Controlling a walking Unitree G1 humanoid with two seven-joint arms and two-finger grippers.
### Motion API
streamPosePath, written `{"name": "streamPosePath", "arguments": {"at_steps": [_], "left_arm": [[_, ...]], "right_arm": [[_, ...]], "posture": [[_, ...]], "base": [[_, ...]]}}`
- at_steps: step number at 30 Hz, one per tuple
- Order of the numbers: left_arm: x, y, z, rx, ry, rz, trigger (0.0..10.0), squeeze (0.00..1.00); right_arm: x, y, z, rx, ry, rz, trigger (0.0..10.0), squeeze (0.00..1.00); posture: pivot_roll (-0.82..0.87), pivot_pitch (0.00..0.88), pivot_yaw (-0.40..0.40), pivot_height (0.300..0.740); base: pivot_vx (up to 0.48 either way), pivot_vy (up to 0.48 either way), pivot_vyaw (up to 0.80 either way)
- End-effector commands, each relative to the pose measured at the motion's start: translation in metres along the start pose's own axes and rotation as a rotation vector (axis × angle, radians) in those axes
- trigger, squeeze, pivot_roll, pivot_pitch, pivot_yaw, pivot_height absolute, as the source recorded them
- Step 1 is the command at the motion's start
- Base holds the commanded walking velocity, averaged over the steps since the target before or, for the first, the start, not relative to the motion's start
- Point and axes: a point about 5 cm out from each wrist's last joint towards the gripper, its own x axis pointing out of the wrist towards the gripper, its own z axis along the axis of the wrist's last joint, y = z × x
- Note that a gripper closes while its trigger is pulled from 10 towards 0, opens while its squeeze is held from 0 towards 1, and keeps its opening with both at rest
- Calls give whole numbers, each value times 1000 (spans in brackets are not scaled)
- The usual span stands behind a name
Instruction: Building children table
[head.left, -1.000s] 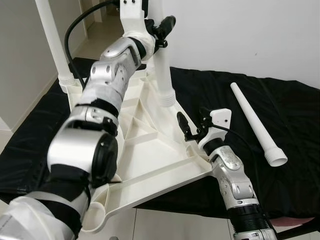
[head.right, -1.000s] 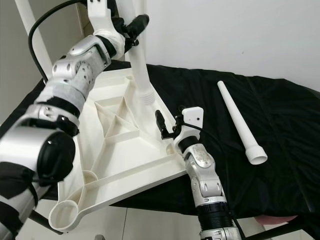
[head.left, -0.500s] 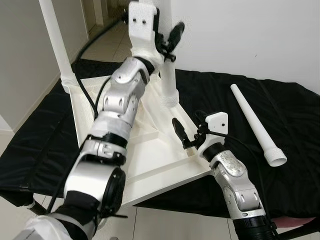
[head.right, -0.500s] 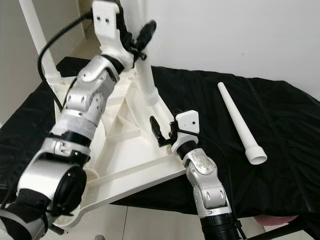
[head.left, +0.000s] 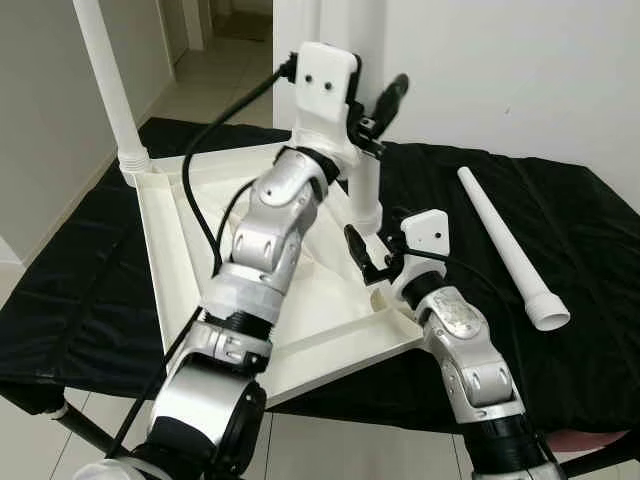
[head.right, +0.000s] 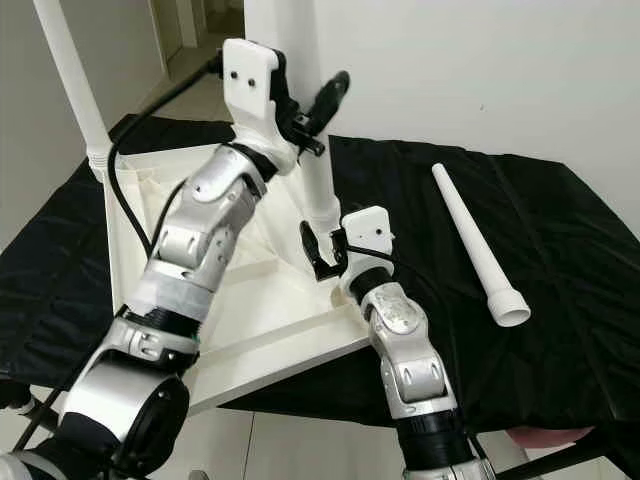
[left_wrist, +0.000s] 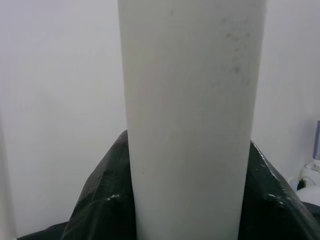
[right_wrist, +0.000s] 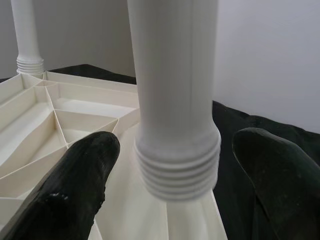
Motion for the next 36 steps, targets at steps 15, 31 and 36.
{"name": "streamPosePath", "arguments": {"at_steps": [15,31,36], "left_arm": [[-6,-32,-1,-8,6,-16,10000,0],[-6,-43,1,-35,13,-30,10000,0],[-6,-44,2,-36,16,-31,10000,0]], "right_arm": [[22,-2,5,-42,-9,-37,10000,0],[33,-2,13,24,-65,-61,10000,0],[34,-1,12,28,-71,-64,8667,0]], "posture": [[-26,0,-55,740],[-20,0,-61,740],[-21,0,-59,740]], "base": [[0,0,0],[0,0,0],[0,0,0]]}}
